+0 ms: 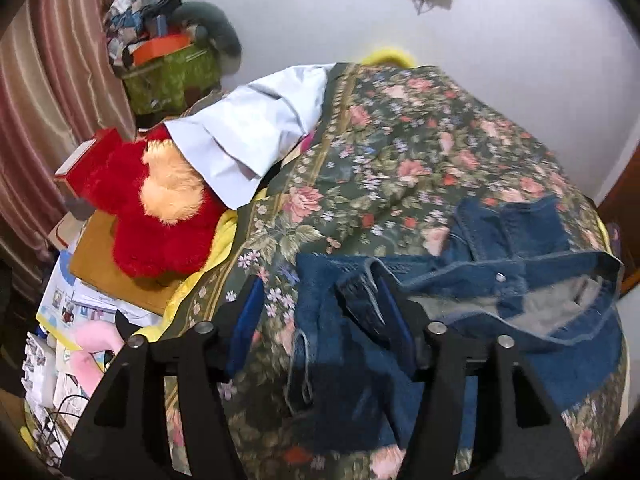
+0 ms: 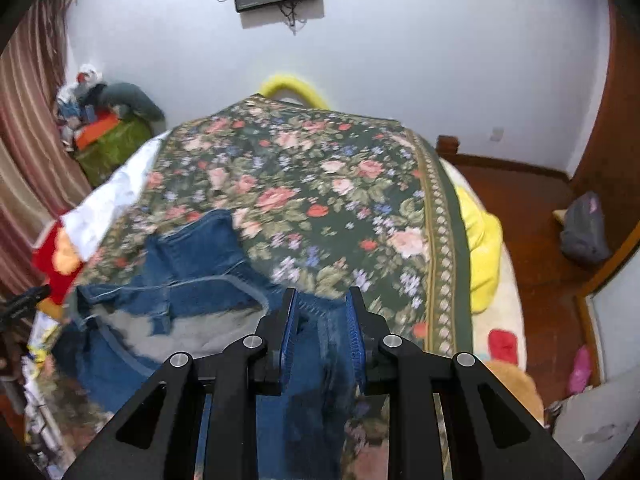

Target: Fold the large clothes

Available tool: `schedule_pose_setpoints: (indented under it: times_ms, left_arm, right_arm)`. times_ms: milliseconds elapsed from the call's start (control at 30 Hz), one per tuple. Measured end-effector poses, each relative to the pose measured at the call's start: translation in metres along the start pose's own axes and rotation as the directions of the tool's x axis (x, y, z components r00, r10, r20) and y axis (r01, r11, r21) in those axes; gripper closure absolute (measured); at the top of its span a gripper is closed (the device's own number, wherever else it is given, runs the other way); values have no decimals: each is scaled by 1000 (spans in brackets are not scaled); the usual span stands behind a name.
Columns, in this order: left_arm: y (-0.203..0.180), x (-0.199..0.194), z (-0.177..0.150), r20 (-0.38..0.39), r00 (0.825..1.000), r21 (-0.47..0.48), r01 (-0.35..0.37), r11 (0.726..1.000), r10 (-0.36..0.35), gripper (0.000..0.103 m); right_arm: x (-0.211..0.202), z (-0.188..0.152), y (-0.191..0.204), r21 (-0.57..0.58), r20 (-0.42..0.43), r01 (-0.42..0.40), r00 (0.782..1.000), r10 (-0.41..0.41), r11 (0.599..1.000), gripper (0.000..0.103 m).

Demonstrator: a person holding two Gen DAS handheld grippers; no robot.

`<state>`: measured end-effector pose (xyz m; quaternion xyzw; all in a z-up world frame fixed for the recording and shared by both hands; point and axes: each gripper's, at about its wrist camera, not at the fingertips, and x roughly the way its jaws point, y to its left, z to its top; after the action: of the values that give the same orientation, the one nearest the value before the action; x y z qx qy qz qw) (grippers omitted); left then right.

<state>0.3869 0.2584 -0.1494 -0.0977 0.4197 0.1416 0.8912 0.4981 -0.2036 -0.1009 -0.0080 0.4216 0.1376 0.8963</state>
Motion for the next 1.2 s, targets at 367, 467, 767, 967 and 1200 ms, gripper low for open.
schedule_pose_setpoints:
  times_ms: [367,467,767,967,1200]
  left_arm:
    - [-73,7,-62,-127,989,187,100,977,-77,34]
    - [-97,24,-76,-171,982,229,122,966,-84,34]
    - [-143,82,-78,-221,972,259,134,957,-76,34]
    - [-126,97,-31,-165,982,160,124,979,-97,35]
    - [-126,129,-2,-179,981,151,105,983,-77,33]
  right_arm:
    - [15,-84,60,-236,-166,-102,984,63,966,84]
    - [42,-100,74,-241,-230,-131,970,74,962,84]
    - [97,-81,92,-198,-226,-146,969,100,969,84]
    - [114,-33,104,-221,-145,-97,987,66,970,84]
    - [152,-2,117,-228,-127,-26,992,-3,973,84]
